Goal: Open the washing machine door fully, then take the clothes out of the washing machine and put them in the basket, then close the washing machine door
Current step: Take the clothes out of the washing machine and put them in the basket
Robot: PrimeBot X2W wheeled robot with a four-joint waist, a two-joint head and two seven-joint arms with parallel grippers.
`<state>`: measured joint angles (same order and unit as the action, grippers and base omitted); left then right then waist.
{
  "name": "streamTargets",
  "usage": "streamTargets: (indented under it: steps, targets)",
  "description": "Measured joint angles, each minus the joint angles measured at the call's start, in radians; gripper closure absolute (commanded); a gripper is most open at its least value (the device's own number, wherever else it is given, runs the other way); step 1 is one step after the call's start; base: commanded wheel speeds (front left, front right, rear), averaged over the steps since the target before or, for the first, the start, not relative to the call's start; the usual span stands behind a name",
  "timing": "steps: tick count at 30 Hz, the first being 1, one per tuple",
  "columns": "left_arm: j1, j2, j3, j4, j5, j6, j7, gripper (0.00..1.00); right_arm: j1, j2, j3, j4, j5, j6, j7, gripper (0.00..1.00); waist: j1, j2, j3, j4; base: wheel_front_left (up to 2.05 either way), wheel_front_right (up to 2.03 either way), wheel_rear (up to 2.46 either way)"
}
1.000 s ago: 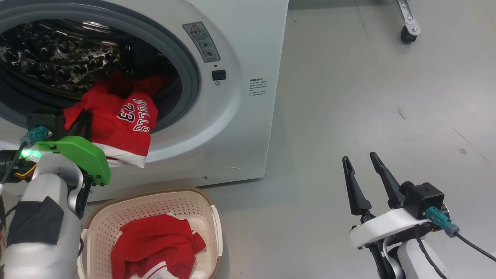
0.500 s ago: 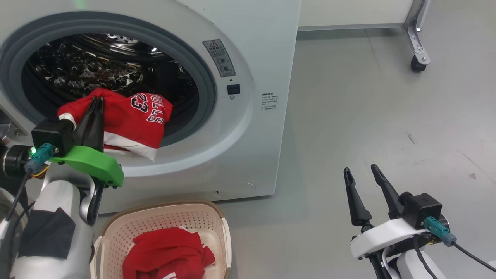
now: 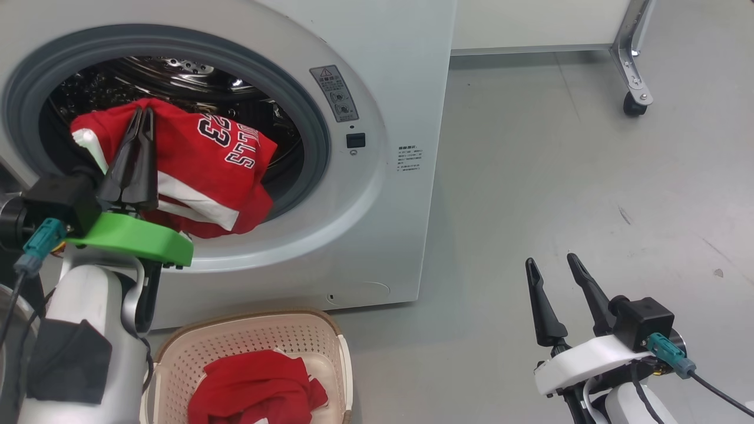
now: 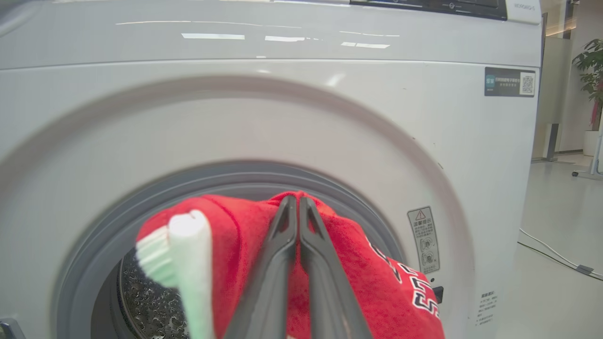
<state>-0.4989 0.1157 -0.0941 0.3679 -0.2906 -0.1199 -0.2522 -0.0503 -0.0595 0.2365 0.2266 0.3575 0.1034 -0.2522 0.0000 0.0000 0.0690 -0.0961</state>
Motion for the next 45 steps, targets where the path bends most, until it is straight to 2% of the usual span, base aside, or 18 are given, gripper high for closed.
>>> streamTargets:
  steps: [12, 26, 45]
  targets:
    - [0.121, -0.005, -0.027, -0.017, 0.000, 0.000, 0.000, 1.00, 0.014, 0.000, 0.006, -0.002, -0.005, 0.001, 0.000, 0.00, 0.0000, 0.0000, 0.006, -0.002, 0.00, 0.00, 0.00]
    - [0.195, -0.005, -0.069, 0.023, 0.000, 0.000, 0.124, 1.00, 0.015, 0.000, 0.012, -0.024, -0.013, 0.001, 0.000, 0.00, 0.0000, 0.0000, 0.069, -0.004, 0.00, 0.00, 0.00]
    - [0.211, 0.014, -0.114, 0.110, 0.009, 0.000, 0.252, 1.00, -0.051, 0.001, 0.029, -0.053, -0.029, 0.009, 0.000, 0.00, 0.0000, 0.0000, 0.227, -0.020, 0.00, 0.00, 0.00]
